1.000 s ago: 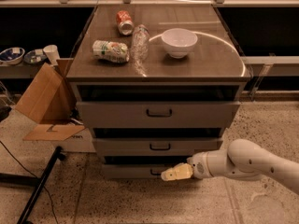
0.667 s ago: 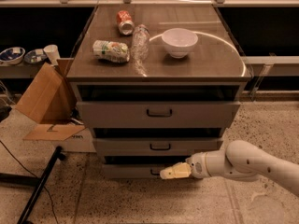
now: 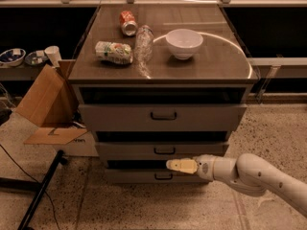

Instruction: Open middle drawer

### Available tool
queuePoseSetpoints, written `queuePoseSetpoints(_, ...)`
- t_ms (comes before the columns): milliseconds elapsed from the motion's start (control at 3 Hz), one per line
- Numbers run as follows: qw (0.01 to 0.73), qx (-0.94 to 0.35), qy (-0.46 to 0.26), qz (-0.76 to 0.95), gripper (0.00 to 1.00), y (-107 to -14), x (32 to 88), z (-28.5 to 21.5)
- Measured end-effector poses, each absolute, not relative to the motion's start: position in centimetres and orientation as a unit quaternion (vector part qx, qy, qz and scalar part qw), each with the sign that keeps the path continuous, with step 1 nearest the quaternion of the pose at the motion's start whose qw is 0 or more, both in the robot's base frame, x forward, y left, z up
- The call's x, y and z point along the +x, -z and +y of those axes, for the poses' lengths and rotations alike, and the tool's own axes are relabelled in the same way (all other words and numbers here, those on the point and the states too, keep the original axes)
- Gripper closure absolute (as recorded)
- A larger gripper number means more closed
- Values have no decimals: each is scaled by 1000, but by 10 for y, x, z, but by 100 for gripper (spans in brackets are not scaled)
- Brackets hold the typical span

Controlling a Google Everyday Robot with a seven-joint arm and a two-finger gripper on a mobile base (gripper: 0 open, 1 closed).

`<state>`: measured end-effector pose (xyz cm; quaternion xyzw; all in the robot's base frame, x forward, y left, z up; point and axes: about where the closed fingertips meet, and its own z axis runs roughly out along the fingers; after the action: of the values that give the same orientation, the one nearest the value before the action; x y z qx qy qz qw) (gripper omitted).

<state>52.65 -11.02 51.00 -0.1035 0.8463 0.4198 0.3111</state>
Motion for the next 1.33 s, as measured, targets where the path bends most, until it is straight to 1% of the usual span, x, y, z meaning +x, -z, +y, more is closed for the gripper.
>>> queuePoseSetpoints(667, 397, -38, -408, 821, 0, -547, 550, -145)
queuePoseSetpoints(1000, 431, -39, -402, 807, 0, -566, 565, -148)
queuePoseSetpoints(1333, 451, -57, -400, 796, 0, -579, 581, -139)
